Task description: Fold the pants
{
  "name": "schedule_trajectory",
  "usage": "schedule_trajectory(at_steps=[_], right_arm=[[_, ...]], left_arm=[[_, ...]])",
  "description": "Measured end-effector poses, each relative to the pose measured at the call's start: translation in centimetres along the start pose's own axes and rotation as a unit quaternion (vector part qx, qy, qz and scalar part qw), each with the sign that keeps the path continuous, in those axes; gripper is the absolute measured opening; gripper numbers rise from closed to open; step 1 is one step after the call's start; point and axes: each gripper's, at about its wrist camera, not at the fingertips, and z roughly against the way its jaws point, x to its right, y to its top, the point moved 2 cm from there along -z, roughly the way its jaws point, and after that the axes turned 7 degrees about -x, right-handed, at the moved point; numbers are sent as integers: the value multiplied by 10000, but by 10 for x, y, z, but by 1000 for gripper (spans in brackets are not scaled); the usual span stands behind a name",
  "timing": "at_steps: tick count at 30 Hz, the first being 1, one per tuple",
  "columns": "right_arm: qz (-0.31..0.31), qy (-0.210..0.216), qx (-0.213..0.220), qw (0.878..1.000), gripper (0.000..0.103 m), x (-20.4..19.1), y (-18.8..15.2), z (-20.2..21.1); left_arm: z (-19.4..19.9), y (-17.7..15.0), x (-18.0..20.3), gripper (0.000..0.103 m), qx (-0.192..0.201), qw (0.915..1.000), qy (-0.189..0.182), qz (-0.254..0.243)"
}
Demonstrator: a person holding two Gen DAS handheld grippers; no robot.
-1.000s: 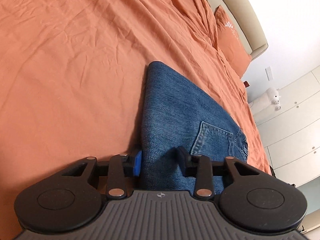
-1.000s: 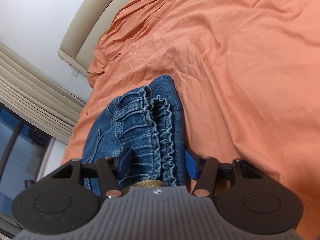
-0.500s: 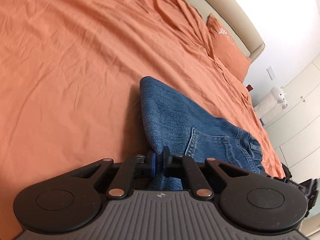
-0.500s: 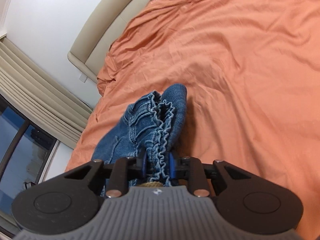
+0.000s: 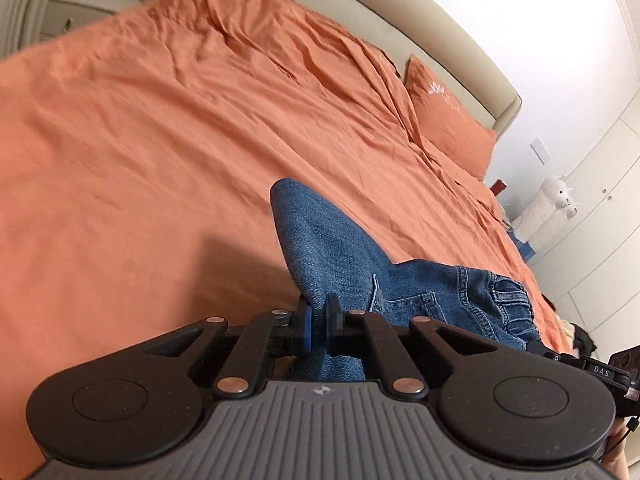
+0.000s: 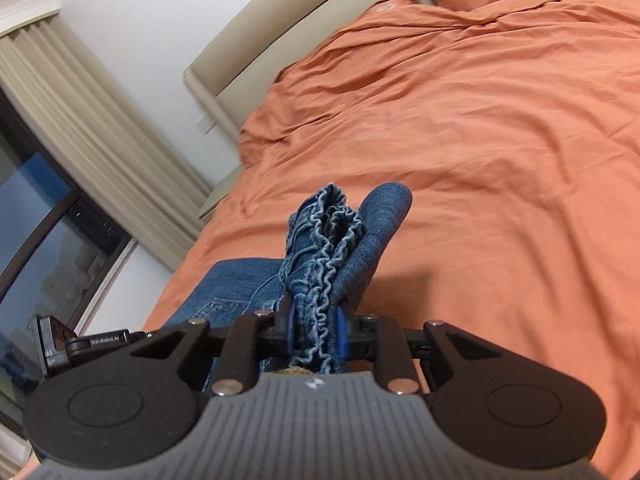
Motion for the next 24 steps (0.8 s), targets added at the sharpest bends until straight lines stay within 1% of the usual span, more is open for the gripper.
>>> schedule_trajectory(at_steps=[3, 6, 10, 13, 16, 18, 21, 24], right_arm=[[105, 180, -106, 9997, 16, -33, -5, -17], [221, 338, -250, 9989, 16, -69, -11, -42], [300, 496, -488, 9971, 15, -112, -20, -86], [258, 649, -620, 9956, 15, -134, -26, -121], [266, 663, -757, 9946, 15, -148, -29, -152], [319, 630, -795, 9943, 15, -153, -32, -168], [290, 537, -853, 9945, 15, -147, -33, -183], [306, 337, -969, 9942, 15, -132, -36, -197]], left_arm=[[35, 10, -19, 6, 101, 9997, 230, -45], [69, 24, -42, 6, 196, 9986, 483, 19], [107, 44, -63, 6, 267, 9948, 951, -247], [122, 57, -80, 6, 262, 9910, 1262, -369], [121, 61, -100, 6, 222, 9891, 1394, -421], [112, 60, -116, 6, 227, 9894, 1397, -335], [90, 55, -140, 6, 180, 9916, 1276, -151], [65, 44, -161, 6, 51, 9929, 1181, -93]])
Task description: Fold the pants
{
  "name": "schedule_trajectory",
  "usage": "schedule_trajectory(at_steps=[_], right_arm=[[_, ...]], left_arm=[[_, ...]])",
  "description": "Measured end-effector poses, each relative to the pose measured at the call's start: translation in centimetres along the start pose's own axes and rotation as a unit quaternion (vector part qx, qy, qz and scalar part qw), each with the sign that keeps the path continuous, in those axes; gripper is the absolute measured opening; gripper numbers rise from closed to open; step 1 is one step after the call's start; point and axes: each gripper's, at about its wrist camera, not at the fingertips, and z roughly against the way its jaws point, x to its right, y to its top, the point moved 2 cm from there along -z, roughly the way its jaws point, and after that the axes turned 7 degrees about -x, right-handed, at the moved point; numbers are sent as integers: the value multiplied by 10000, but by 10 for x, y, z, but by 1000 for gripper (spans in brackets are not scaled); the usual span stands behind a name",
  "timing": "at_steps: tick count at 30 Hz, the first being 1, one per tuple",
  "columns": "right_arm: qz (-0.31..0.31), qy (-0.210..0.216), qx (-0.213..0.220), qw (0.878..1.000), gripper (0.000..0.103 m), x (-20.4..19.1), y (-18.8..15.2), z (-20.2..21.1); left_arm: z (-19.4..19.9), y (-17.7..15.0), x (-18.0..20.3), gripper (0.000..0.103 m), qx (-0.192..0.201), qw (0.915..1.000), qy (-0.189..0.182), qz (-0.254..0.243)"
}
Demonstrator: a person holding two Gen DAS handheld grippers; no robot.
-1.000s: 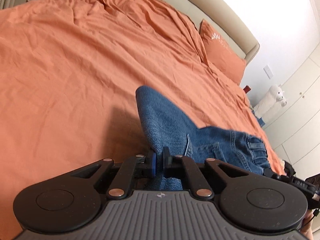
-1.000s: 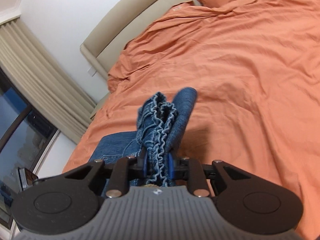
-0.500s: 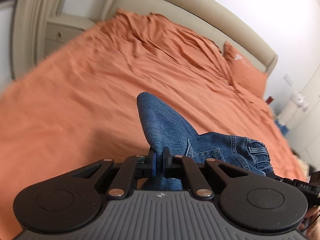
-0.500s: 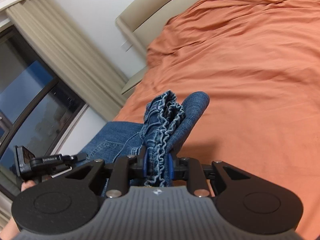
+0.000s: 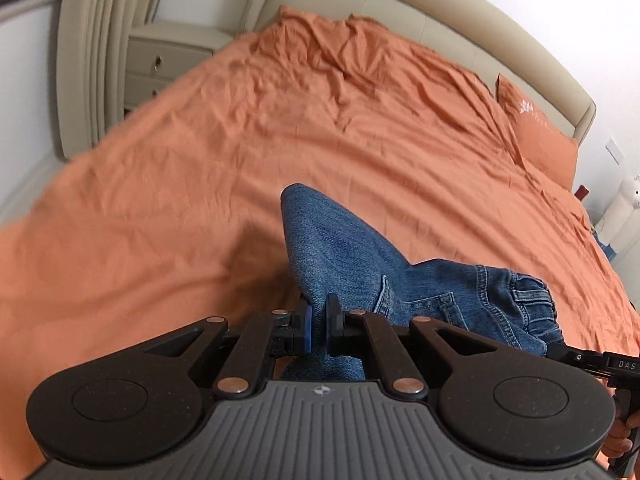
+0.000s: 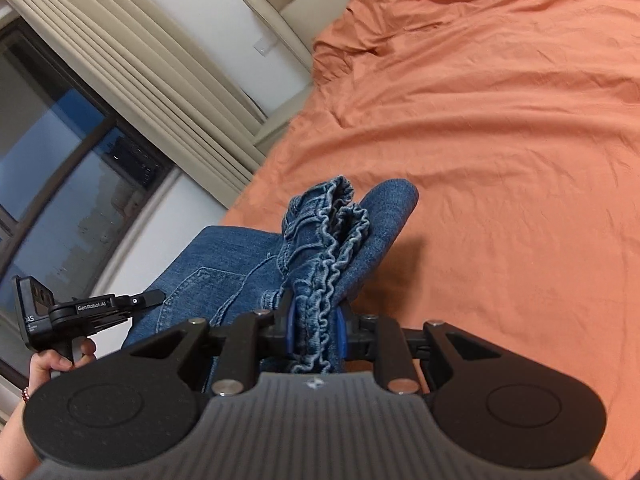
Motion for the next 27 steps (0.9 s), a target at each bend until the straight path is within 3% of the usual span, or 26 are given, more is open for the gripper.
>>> schedule_trajectory(at_steps=[3, 10, 15, 17, 20, 23, 27], right_arm=[[-131, -156, -204, 9996, 15, 22, -11, -12], [-214, -414, -387, 9982, 16, 47, -28, -36], [-450, -465, -459, 9968, 20, 50, -27, -42], [-182, -707, -441, 9964, 24, 39, -26, -39], [463, -1254, -207, 9908, 41, 13, -29, -28], [1262, -1879, 202, 9738, 43, -16, -40, -14], [2140, -1855, 559, 9574, 43, -58, -55, -5]], left_arm=[[-22, -8, -15, 6, -96, 9998, 191, 43], [-41, -25, -44, 9, -248, 9995, 72, 172], [-39, -26, -45, 20, -293, 9991, 172, 256], [-29, -24, -36, 24, -192, 9989, 413, 70], [-5, -27, -21, 24, 79, 9977, 631, -244], [17, -38, 0, 24, 224, 9949, 704, -692], [36, -59, 33, 24, 396, 9885, 687, -1288]])
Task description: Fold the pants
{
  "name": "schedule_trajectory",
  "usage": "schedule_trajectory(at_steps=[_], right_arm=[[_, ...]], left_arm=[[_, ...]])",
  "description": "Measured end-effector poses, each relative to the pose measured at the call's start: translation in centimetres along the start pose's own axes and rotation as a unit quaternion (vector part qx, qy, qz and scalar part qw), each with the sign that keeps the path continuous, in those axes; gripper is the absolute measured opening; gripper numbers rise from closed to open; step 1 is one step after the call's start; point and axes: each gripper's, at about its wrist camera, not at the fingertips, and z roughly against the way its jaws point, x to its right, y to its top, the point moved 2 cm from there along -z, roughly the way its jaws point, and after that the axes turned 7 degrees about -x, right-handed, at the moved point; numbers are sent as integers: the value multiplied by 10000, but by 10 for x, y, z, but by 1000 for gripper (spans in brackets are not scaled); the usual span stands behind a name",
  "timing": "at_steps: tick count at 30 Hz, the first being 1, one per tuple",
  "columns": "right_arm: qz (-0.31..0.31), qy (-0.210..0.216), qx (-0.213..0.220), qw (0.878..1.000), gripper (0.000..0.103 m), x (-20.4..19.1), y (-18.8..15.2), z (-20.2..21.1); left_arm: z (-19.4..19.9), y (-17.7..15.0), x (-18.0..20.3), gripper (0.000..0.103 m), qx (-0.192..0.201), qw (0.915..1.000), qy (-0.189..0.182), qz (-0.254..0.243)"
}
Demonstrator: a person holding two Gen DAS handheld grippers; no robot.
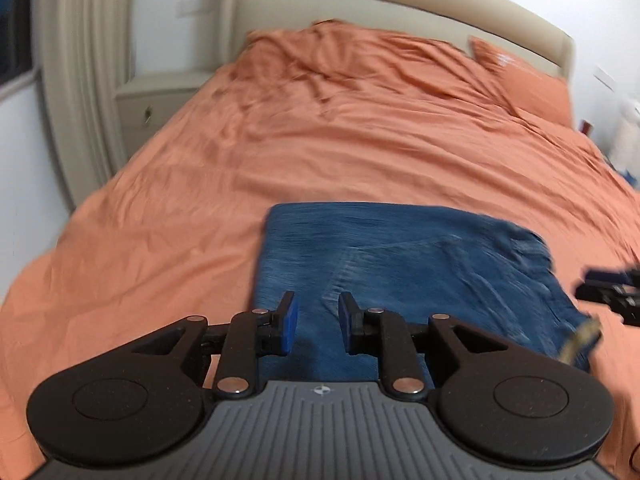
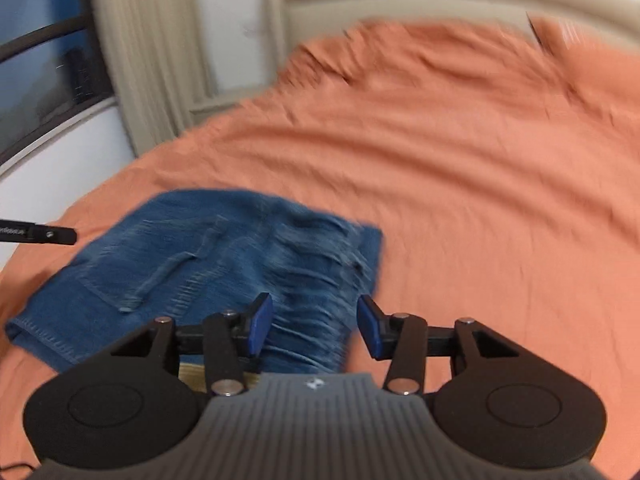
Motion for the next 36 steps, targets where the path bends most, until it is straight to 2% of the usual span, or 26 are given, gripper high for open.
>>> schedule_trajectory(at_steps=[5, 9, 12, 16, 22, 24, 26, 28, 32, 33, 36], right_arm=[[411, 202, 139, 9989, 43, -44, 8, -16], [567, 93, -83, 9983, 41, -59, 9, -41], [541, 146, -423, 9975, 41, -60, 0, -63], [745, 46, -401, 9964, 41, -62, -16, -75], [780, 121, -404, 9961, 41, -61, -11, -66], [652, 240, -182, 9974, 40, -55, -5, -51], [566, 128, 33, 9983, 38, -47, 6, -41], [530, -131, 104, 9985, 25, -37, 17, -42], [208, -452, -182, 9986, 13, -9, 27, -64], [144, -450, -285, 9985, 6, -3, 27, -71], [9, -413, -487, 9980, 1, 8, 22, -88]], left_arm=[[-12, -3, 42, 24, -57, 9996, -185, -201], [-40, -12, 64, 24, -343, 9988, -226, -264], [-62, -24, 69, 23, -552, 9979, -62, -330], [-73, -32, 71, 23, -555, 9977, 95, -377], [-64, -28, 75, 22, -513, 9975, 169, -465], [-61, -27, 75, 22, -491, 9975, 154, -480], [-60, -27, 75, 22, -503, 9975, 147, -483], [-60, -26, 75, 22, -525, 9973, 166, -490], [-60, -26, 78, 22, -528, 9971, 208, -509], [-60, -26, 77, 22, -524, 9972, 194, -498], [-60, -25, 76, 22, -509, 9974, 148, -484]])
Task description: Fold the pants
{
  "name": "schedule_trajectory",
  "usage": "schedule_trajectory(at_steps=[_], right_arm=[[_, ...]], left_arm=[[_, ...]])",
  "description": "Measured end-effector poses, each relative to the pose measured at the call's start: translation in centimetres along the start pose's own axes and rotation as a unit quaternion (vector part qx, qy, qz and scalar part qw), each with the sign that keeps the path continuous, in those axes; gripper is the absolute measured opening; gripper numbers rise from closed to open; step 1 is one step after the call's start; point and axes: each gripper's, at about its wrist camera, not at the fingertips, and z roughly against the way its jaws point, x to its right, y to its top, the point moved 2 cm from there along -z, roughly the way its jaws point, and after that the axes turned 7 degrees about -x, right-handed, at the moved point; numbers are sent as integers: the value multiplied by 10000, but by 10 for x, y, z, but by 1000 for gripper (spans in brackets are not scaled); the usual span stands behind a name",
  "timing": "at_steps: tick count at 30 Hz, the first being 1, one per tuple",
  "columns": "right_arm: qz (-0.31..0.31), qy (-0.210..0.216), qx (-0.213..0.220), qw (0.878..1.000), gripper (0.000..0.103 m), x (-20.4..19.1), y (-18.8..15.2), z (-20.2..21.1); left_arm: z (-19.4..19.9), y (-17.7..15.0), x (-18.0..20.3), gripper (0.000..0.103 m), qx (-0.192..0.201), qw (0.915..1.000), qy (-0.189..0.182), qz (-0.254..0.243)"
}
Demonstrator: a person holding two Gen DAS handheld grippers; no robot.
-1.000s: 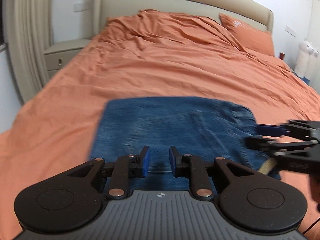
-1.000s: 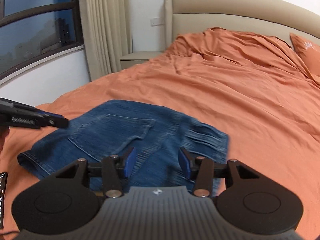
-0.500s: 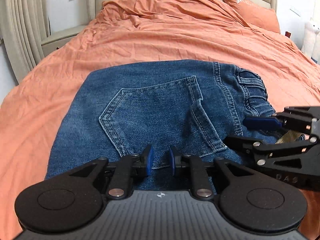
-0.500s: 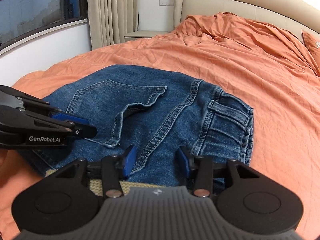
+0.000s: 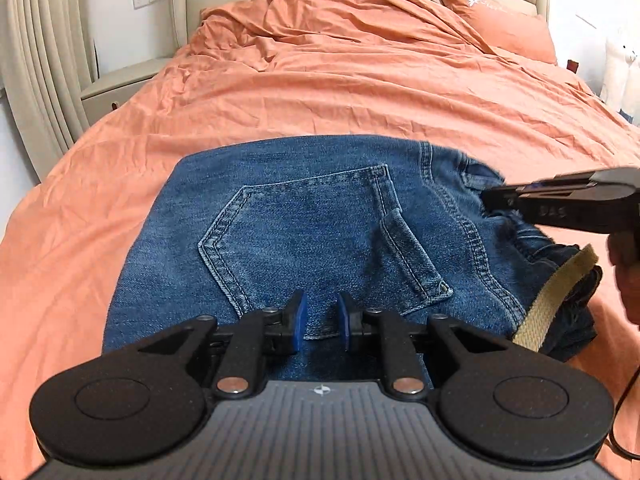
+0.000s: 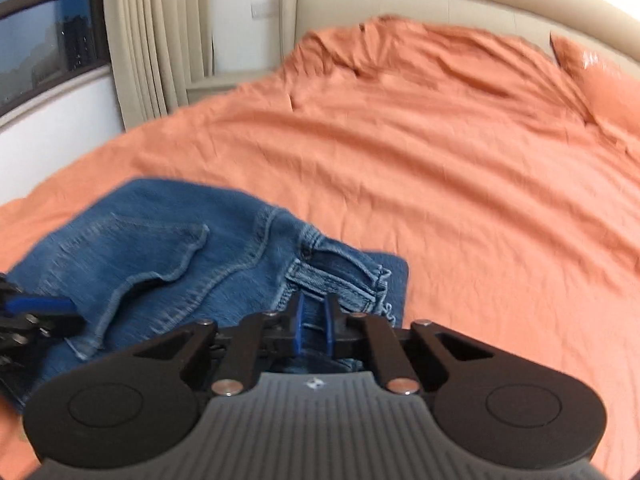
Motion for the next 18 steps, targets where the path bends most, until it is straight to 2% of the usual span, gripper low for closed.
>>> schedule_trajectory(at_steps=[4, 6, 8, 10, 11, 14, 18], right_arm=[[-298, 150, -88, 9994, 0, 9, 0, -7], [-244, 124, -157, 9995, 0, 6, 7, -2], [-232, 181, -109, 9995, 7, 3, 10, 14], [-216, 224, 59, 9995, 34, -1, 12, 36], [-186, 247, 178, 9994, 39, -3, 13, 51], [-95, 215, 441, 9987, 45, -10, 12, 97], [-28, 221, 806, 9965, 63, -20, 2, 162]], left_arm=[[3, 3, 0, 24, -38, 10000, 0, 29], [9, 6, -2, 34, -55, 10000, -4, 31], [22, 8, -4, 36, 2, 10000, 22, -1], [41, 10, -5, 36, 140, 9998, 121, -103], [51, 11, -6, 36, 230, 9994, 220, -135], [92, 12, -10, 37, 550, 9973, 456, -168], [154, 8, -12, 45, 980, 9926, 692, -175]])
